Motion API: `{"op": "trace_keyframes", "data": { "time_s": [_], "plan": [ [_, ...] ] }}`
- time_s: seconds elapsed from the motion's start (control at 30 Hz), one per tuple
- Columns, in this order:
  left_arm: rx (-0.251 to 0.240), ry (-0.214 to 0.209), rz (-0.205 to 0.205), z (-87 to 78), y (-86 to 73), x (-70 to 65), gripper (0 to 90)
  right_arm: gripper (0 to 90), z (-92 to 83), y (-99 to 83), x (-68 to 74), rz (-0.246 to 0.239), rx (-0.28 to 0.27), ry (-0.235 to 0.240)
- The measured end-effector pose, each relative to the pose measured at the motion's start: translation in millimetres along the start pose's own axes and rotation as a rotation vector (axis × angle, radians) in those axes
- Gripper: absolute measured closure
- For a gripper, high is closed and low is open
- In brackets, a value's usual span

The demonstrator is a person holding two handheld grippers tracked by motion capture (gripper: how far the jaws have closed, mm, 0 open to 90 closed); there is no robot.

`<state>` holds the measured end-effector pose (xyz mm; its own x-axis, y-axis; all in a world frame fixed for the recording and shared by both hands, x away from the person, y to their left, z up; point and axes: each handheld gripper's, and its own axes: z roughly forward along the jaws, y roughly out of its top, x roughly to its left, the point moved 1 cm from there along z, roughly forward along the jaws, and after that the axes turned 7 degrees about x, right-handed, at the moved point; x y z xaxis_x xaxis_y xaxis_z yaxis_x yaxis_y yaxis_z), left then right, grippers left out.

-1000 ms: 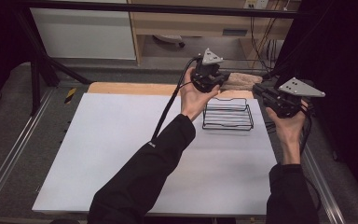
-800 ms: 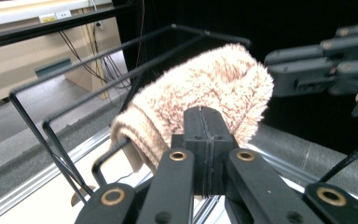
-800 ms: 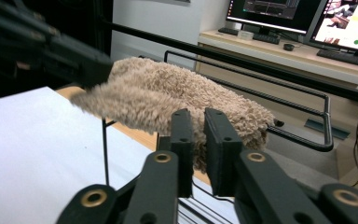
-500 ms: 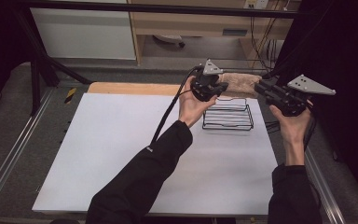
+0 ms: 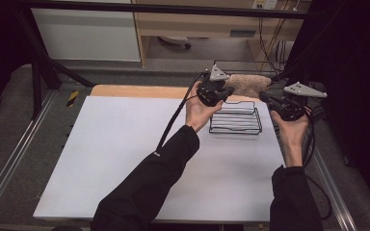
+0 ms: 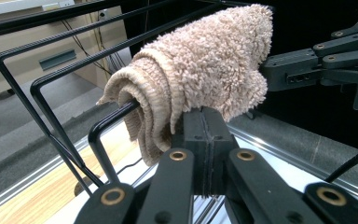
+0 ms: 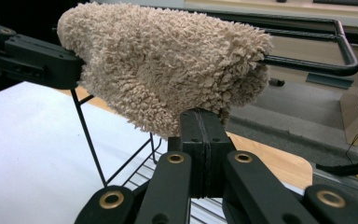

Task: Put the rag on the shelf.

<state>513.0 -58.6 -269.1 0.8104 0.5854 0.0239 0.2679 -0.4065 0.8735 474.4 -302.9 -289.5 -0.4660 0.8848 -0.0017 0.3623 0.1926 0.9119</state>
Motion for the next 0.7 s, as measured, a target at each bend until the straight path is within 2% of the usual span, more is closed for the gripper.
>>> {"op": "trace_keyframes", "data": {
  "time_s": [0.17, 0.4, 0.6, 0.7],
  "plan": [
    [-0.010, -0.004, 0.006, -3.0, -0.6, -1.0, 89.0, 88.8, -1.5, -0.3, 2.6, -0.014, -0.016, 0.002],
    [-0.020, -0.007, 0.000, -13.7, -2.8, -2.5, 82.3, 82.6, -15.6, 4.8, 7.5, -0.027, -0.045, 0.007],
    [-0.014, -0.008, -0.003, -27.8, -5.5, -2.1, 72.0, 72.6, -24.8, 11.6, 11.4, -0.013, -0.062, 0.027],
    [-0.008, -0.004, -0.008, -35.0, -8.8, 0.1, 65.7, 65.6, -26.8, 14.4, 13.4, -0.001, -0.054, 0.032]
  ]
}}
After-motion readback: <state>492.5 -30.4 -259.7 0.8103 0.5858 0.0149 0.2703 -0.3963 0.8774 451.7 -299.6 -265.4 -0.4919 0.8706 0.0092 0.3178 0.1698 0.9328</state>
